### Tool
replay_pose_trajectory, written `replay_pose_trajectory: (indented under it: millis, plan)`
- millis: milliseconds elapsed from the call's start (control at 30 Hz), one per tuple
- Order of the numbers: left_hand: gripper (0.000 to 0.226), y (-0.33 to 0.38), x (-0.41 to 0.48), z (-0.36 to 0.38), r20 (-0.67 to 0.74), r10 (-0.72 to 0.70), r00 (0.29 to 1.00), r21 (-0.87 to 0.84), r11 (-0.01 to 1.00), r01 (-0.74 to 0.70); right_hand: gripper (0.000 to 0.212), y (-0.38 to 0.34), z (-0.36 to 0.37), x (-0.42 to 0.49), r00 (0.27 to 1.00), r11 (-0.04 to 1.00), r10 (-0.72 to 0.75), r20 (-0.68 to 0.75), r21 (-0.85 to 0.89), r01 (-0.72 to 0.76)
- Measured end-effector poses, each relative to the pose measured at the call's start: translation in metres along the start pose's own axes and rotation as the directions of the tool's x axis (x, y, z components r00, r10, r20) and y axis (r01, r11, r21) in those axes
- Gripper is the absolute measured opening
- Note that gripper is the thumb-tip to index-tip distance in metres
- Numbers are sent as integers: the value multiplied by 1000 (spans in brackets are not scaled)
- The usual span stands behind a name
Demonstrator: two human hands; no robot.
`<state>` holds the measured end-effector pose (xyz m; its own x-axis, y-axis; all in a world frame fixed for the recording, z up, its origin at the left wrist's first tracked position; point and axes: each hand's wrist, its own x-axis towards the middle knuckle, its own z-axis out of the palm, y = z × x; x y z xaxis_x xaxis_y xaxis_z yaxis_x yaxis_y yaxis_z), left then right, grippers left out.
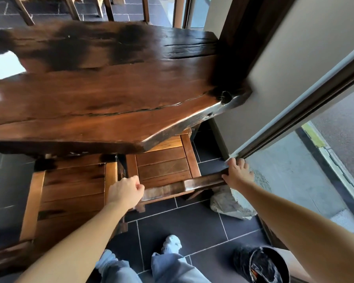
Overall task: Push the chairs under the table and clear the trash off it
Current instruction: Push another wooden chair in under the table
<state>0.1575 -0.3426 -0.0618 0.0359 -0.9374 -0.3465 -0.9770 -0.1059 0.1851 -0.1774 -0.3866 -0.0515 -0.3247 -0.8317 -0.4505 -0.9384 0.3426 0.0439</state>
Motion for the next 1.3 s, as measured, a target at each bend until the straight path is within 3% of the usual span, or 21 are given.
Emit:
replay_pose_trajectory:
  millis: [133,233,300,433,500,567,800,900,1033,1167,1300]
  plan:
    - [30,-2,-11,0,-13,9,1000,-169,986,-11,62,-12,9,-22,958,970,-234,-168,-110,218]
    - [38,-21,-31,-6,-50,48,998,-233,971,-58,49,-56,15,-48,847,890,-444,-291,-31,456]
    - [39,-51,-47,-11,-68,17,998,-210,977,-31,43,-99,15,-69,767,806,-568,-300,-15,591]
    - [41,-137,-81,-19,-28,-137,990,-154,979,131,39,-186,25,-123,594,585,-789,-157,103,804]
    - [44,-185,-98,-24,4,-205,979,-100,974,204,37,-225,35,-150,526,524,-850,24,138,841]
    - [46,-235,-117,-28,60,-267,962,-40,962,269,37,-259,48,-175,497,519,-842,209,64,852]
    - [43,-372,-158,-42,104,-393,914,160,913,375,47,-337,76,-245,496,592,-747,442,102,800]
    - [39,-413,-162,-41,169,-423,890,161,903,399,57,-356,105,-269,540,651,-622,567,-8,759]
    - [34,-431,-165,-35,271,-364,891,243,922,303,39,-361,126,-287,675,651,-644,361,-206,731]
    - [42,-429,-172,-28,154,-278,948,356,911,209,34,-357,126,-293,723,700,-643,252,-188,689]
    - [40,-434,-174,-24,133,-219,967,350,923,160,23,-359,128,-295,778,756,-593,207,-190,627]
